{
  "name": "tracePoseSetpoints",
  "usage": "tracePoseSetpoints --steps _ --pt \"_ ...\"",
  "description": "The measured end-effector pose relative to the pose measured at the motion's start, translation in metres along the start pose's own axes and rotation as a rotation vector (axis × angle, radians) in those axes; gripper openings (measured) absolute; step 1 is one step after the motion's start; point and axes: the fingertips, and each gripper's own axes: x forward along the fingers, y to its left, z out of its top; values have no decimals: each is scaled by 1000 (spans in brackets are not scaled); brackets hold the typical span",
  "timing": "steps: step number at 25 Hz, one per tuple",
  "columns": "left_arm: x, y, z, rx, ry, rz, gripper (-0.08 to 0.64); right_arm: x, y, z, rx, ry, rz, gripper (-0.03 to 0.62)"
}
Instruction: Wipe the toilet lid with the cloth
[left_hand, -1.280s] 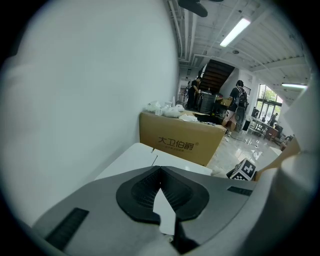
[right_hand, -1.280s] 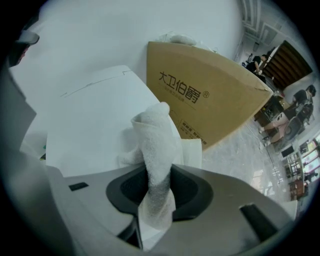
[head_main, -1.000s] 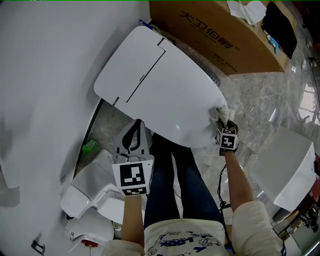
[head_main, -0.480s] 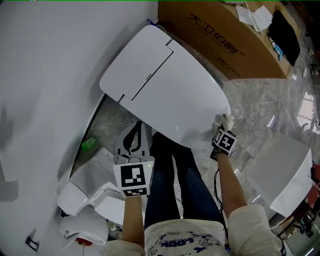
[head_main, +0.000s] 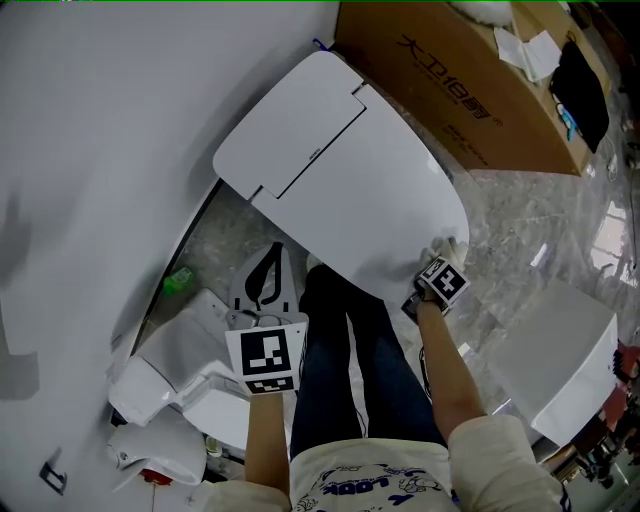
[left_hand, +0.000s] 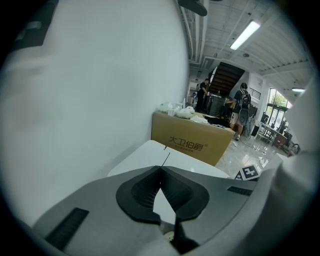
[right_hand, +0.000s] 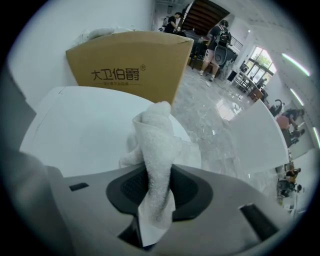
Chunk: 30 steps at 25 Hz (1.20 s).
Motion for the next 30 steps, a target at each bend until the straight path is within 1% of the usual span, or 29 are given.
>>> tracePoseSetpoints --steps 4,9,19,28,30 --pt "-2 13 -1 -13 0 16 3 -8 32 -1 7 17 20 100" --pt "-5 28 -4 -33 3 42 3 -17 76 2 -31 19 62 100" --pt "-5 54 -11 -72 9 80 3 -32 171 22 -182 -17 113 100" --pt "-5 77 -13 -96 8 114 3 -42 234 41 -275 -60 130 100" --pt "-5 81 -12 -101 4 119 3 -45 250 44 -308 -76 144 100"
